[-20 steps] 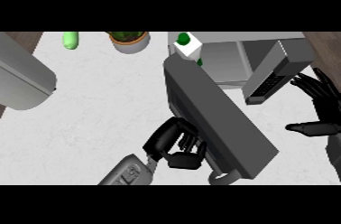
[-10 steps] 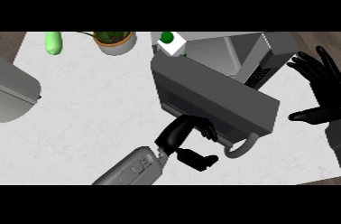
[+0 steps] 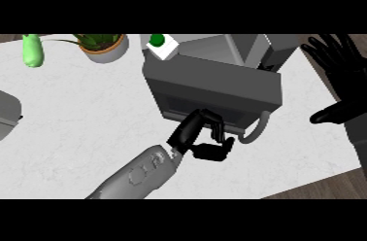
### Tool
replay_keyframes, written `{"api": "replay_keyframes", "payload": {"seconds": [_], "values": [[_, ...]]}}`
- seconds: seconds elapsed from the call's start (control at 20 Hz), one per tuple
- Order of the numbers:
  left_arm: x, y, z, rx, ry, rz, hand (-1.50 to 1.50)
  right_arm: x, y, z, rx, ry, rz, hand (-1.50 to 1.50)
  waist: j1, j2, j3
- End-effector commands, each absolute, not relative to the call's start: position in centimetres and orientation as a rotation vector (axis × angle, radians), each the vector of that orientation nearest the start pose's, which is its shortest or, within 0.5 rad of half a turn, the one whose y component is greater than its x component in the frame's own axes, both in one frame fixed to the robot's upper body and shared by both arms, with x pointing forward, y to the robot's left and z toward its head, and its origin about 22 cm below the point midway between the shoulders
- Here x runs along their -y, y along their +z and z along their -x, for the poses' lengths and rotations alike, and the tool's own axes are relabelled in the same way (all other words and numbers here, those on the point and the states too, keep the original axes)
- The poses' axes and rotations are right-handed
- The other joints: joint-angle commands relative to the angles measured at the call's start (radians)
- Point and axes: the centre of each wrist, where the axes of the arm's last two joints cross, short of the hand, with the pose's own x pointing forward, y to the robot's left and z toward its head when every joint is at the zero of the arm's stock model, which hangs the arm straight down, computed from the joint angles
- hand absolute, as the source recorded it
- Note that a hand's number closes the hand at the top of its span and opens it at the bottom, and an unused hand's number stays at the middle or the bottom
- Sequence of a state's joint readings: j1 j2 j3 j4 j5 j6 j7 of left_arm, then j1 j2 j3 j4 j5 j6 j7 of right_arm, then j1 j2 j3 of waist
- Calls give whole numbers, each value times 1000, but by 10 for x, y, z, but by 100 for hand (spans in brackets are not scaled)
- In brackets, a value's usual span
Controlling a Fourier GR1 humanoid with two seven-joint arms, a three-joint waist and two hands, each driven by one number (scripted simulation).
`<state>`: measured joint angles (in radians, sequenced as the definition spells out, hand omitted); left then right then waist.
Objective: Pick up the milk, place it into the microwave and close the microwave
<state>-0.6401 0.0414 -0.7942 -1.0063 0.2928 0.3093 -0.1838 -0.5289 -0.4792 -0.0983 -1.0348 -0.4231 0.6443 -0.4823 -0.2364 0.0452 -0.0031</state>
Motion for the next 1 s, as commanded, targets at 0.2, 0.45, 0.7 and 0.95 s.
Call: {"api": "replay_keyframes", "payload": {"seconds": [0.2,0.45,0.7,0.95], "values": [[-6,39,-320,1759,-598,335,150,332,122,-375,2098,435,-709,-150,-83,10,-2],[-3,51,-332,1767,-571,314,150,328,134,-378,2070,474,-748,-150,-106,22,0],[2,63,-342,1790,-544,296,150,330,148,-380,2078,486,-766,-150,-137,29,2],[5,75,-351,1803,-517,279,150,332,166,-382,2083,525,-783,-150,-159,38,3]]}}
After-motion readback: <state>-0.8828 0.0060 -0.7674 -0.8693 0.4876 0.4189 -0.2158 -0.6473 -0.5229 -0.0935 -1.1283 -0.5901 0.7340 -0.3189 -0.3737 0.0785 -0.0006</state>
